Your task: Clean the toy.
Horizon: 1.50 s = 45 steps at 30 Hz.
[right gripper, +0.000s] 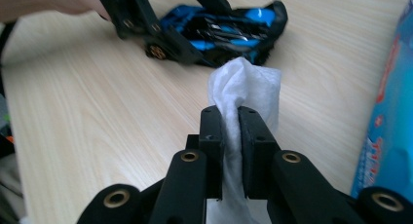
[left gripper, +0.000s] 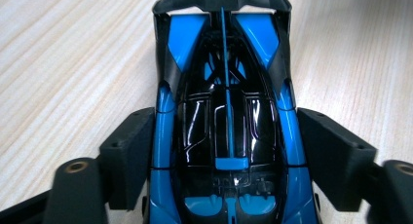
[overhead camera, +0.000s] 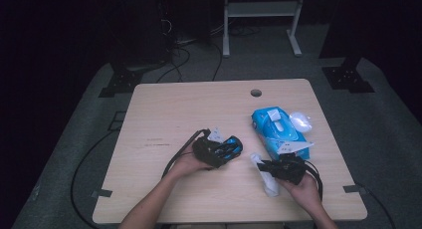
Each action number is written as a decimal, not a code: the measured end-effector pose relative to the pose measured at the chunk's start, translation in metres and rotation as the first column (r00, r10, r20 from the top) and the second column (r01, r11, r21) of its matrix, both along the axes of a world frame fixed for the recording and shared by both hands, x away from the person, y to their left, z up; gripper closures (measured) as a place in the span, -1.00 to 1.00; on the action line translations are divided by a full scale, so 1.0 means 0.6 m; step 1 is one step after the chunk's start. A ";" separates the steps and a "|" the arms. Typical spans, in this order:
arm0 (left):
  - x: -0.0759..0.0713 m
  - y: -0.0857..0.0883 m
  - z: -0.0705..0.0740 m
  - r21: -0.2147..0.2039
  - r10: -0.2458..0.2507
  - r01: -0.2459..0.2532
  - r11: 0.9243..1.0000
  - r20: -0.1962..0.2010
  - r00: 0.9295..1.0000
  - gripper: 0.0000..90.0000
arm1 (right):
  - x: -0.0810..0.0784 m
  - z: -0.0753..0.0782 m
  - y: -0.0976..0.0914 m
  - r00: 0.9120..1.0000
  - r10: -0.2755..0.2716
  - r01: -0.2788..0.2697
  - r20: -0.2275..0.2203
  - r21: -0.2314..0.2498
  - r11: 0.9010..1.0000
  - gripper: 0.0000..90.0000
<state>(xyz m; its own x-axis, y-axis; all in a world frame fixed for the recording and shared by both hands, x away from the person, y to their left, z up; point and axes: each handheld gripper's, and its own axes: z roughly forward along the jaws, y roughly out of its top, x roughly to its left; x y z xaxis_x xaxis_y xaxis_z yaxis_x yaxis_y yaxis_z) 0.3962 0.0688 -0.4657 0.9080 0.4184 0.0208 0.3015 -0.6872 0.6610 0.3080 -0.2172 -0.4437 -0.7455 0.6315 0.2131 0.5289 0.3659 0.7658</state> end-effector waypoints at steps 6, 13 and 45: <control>-0.001 0.010 0.013 -0.050 0.019 -0.019 0.999 0.002 1.000 -0.63 | -0.001 -0.010 -0.006 1.000 0.008 -0.009 -0.021 -0.030 1.000 0.72; -0.008 0.026 0.030 -0.084 0.035 -0.034 0.996 0.020 0.999 -0.70 | -0.002 -0.012 -0.012 0.999 0.008 -0.009 -0.039 -0.034 0.999 0.32; -0.027 0.086 0.041 -0.151 0.082 -0.074 0.986 0.047 0.996 -0.72 | -0.029 -0.009 -0.051 0.997 -0.080 0.082 0.018 -0.079 0.993 -0.06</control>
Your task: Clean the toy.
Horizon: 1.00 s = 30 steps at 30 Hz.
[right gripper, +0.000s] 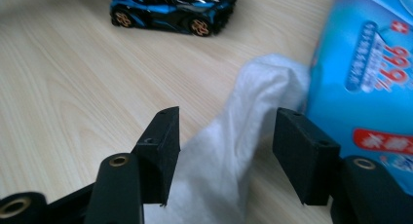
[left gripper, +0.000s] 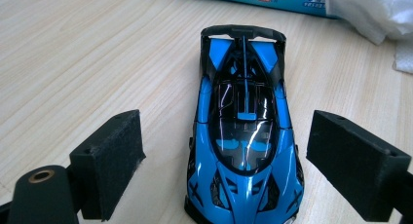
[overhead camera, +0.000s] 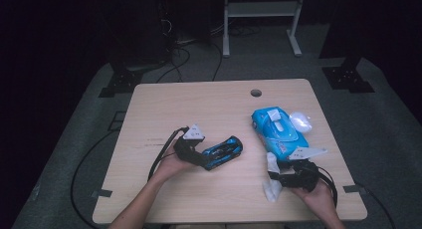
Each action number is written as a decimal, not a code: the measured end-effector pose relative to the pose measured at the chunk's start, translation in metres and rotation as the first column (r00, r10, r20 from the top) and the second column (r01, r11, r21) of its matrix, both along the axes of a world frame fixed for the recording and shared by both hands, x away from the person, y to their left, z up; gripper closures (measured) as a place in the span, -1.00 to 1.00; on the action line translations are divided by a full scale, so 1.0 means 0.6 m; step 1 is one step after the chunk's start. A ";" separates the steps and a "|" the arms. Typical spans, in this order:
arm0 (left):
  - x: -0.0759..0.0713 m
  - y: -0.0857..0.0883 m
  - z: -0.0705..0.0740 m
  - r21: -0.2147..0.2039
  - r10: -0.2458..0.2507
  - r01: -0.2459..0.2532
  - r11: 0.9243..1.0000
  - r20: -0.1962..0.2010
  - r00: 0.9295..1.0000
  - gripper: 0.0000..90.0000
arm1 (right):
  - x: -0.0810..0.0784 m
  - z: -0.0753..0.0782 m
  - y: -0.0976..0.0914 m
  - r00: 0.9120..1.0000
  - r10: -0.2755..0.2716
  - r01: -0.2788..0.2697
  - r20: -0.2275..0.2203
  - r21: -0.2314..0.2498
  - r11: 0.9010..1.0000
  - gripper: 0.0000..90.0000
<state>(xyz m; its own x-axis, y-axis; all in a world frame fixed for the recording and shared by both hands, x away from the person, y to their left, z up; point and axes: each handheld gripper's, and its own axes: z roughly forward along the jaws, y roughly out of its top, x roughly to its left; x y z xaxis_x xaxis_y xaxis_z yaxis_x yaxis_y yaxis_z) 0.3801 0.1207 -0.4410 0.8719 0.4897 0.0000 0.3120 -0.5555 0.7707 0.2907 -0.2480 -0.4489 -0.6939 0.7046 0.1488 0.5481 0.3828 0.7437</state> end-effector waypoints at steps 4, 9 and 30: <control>-0.001 0.006 0.000 -0.018 0.010 -0.010 1.000 0.001 1.000 -0.72 | -0.004 -0.006 -0.017 1.000 -0.028 0.028 -0.015 -0.008 1.000 -0.10; -0.003 0.014 0.003 -0.033 0.019 -0.018 0.999 0.007 1.000 -0.72 | -0.012 -0.007 -0.045 0.999 -0.053 0.054 -0.007 0.046 0.997 -0.11; -0.028 0.045 0.001 -0.043 0.034 -0.034 0.999 0.014 0.999 -0.73 | -0.029 0.001 -0.089 0.995 -0.099 0.097 0.024 0.097 0.991 -0.15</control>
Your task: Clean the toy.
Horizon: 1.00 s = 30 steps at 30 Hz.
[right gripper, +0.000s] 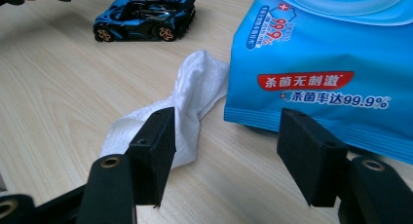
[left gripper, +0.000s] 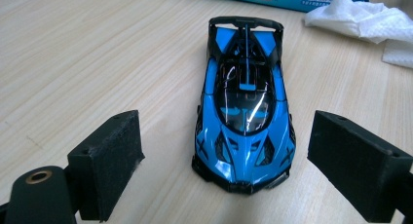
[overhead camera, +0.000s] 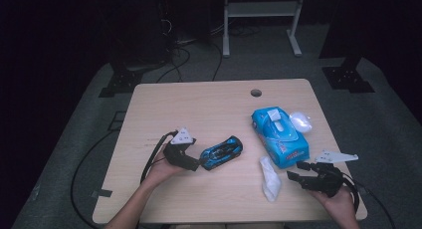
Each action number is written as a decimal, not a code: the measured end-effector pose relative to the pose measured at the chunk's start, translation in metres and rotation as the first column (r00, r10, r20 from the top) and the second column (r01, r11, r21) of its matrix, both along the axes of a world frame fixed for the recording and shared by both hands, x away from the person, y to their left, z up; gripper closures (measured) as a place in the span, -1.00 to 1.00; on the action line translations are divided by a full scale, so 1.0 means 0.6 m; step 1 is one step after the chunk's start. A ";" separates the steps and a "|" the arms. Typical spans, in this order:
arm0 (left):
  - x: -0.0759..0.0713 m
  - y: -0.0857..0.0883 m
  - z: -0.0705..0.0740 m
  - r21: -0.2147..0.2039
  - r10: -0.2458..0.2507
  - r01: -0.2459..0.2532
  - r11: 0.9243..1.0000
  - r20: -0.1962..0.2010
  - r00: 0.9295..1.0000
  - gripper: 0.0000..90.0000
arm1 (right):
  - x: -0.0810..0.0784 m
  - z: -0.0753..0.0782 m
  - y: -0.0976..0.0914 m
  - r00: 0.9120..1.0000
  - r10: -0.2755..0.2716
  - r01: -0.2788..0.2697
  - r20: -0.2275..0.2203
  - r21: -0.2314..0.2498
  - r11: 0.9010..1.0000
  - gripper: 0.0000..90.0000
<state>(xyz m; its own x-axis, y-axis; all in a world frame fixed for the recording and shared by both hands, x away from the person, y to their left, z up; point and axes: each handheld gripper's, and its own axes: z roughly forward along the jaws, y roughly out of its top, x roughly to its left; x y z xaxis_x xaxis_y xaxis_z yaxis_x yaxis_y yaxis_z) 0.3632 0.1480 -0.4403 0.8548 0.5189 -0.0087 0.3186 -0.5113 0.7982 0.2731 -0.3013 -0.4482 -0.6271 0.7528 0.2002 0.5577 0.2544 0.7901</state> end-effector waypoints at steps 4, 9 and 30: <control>-0.003 0.005 -0.002 0.003 0.005 -0.005 1.000 -0.002 1.000 -0.74 | -0.002 0.000 -0.003 1.000 -0.004 0.004 0.003 0.003 1.000 -0.15; -0.007 0.012 -0.002 -0.003 0.008 -0.008 1.000 0.001 1.000 -0.74 | -0.002 0.001 -0.003 1.000 0.000 0.000 0.007 0.007 1.000 -0.15; -0.029 0.039 -0.009 -0.021 0.026 -0.026 0.999 -0.003 1.000 -0.74 | -0.006 0.001 -0.011 1.000 -0.011 0.010 0.020 0.023 1.000 -0.17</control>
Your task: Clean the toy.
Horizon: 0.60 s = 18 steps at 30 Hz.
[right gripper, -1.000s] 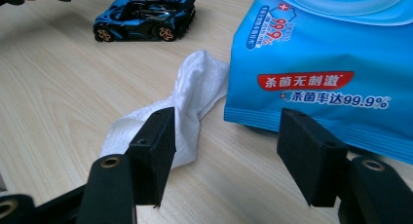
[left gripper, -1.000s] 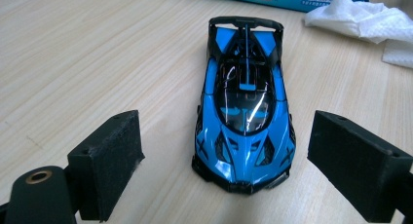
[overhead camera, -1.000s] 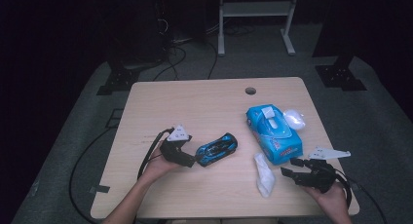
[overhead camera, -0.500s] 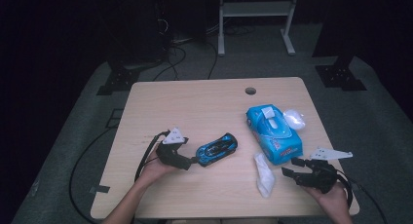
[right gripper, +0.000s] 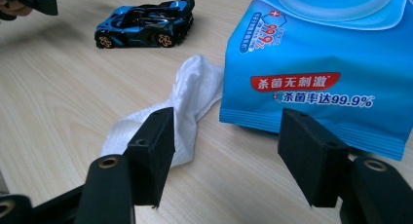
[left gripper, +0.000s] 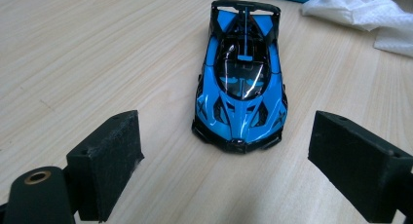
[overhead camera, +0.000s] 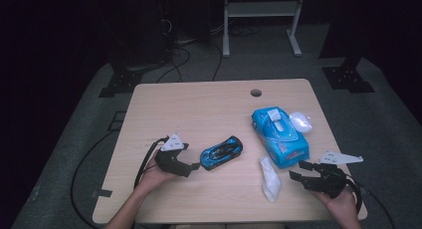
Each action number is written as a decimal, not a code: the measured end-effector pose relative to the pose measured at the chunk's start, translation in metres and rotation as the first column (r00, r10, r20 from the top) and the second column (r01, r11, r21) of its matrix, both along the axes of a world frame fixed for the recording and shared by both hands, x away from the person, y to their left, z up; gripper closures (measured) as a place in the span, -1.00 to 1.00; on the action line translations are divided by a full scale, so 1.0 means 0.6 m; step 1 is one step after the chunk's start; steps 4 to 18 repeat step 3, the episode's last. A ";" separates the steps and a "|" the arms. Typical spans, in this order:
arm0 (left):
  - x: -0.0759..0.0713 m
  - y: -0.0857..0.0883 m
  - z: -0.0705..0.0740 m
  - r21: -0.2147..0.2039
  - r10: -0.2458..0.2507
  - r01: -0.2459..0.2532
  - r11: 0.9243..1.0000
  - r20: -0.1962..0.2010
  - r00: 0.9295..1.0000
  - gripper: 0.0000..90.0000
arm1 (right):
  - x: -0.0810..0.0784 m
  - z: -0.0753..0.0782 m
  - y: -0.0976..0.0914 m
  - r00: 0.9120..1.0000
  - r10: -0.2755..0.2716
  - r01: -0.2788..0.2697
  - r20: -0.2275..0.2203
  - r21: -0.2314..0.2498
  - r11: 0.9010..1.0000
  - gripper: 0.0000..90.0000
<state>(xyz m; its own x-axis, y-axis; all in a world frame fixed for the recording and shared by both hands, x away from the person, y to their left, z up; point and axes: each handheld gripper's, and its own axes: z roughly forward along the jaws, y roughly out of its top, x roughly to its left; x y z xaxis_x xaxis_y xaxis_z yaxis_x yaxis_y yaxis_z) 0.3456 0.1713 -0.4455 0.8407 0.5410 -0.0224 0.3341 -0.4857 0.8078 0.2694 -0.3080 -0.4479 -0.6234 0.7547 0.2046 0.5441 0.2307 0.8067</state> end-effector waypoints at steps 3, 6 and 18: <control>-0.003 0.006 -0.002 -0.005 0.006 -0.006 1.000 0.005 1.000 -0.74 | 0.001 -0.001 -0.001 1.000 -0.004 0.003 0.005 0.009 1.000 -0.17; -0.003 0.006 -0.002 -0.005 0.006 -0.006 1.000 0.005 1.000 -0.74 | 0.001 -0.001 -0.001 1.000 -0.004 0.003 0.005 0.009 1.000 -0.17; -0.003 0.006 -0.002 -0.005 0.006 -0.006 1.000 0.005 1.000 -0.74 | 0.001 -0.001 -0.001 1.000 -0.004 0.003 0.005 0.009 1.000 -0.17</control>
